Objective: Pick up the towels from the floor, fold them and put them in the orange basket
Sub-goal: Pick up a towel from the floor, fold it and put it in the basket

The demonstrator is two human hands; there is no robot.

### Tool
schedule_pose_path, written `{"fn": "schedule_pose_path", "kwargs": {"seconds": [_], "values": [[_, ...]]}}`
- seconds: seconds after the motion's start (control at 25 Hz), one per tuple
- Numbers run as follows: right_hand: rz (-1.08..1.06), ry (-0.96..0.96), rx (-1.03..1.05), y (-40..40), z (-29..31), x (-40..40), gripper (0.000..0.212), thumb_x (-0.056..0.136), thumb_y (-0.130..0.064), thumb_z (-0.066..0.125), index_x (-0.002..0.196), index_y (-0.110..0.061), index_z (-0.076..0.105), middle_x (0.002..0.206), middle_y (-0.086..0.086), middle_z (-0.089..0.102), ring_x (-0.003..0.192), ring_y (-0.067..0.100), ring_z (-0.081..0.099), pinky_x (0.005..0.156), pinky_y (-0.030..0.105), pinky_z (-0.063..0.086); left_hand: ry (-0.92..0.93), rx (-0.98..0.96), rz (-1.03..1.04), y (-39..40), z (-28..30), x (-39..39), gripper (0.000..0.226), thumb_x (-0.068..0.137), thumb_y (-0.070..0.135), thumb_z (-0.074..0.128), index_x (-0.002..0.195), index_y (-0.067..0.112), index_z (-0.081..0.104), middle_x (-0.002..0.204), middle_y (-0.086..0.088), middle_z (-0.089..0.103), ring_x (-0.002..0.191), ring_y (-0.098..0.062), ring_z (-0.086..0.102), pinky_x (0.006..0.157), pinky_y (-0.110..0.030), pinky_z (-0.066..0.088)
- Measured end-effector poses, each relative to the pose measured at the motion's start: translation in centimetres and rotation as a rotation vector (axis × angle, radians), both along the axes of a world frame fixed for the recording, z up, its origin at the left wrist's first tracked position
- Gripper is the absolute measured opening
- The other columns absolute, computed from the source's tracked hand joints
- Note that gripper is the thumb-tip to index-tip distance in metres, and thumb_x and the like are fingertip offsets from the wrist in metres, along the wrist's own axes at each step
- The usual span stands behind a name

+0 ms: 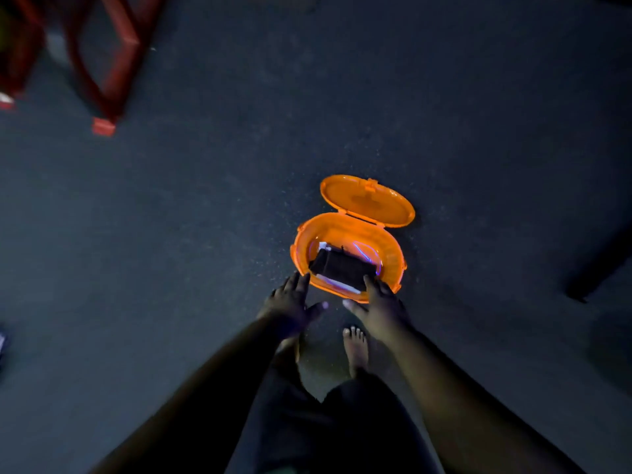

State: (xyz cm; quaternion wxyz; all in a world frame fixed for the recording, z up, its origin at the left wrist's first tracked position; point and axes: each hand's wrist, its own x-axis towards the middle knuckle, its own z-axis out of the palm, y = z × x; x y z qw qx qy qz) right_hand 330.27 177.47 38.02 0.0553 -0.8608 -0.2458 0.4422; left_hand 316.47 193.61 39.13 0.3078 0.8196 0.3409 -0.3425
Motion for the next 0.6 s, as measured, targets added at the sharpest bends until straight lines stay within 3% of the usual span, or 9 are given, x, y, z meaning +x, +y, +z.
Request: {"fn": "schedule_pose_path", "kwargs": {"seconds": [0.08,0.28,0.6], "values": [[0.105,-0.015,0.059,-0.7,4.0,-1.2,0.094,0.089,-0.071,0.055,0.16,-0.018,0.024,0.167,0.01,0.022,0.154,0.026,0.021,0.12,0.041,0.028,-0.055,0.054,0.078,-2.5,4.8,-2.6,0.098,0.091,0.076,0.043,0.163,0.02,0.009,0.17,-0.011,0.009,0.155,-0.029,0.017,0.121,-0.042,0.021],[0.566,-0.092,0.147,-0.3,11.5,-4.8,0.099,0.088,-0.076,0.049,0.162,-0.019,0.016,0.17,0.004,0.013,0.156,0.025,0.013,0.124,0.048,0.019,-0.087,0.147,0.297,-8.6,13.3,-10.5,0.1,0.09,0.079,0.04,0.163,0.019,0.008,0.17,-0.01,0.008,0.156,-0.028,0.014,0.124,-0.044,0.02],[1.057,-0.174,0.29,6.4,21.3,-19.5,0.1,0.089,-0.078,0.043,0.163,-0.019,0.011,0.171,0.005,0.01,0.157,0.023,0.011,0.123,0.05,0.018,-0.109,0.35,0.797,-13.7,19.7,-28.7,0.103,0.087,0.084,0.036,0.163,0.022,0.004,0.171,-0.006,0.005,0.157,-0.022,0.008,0.126,-0.043,0.017]]}}
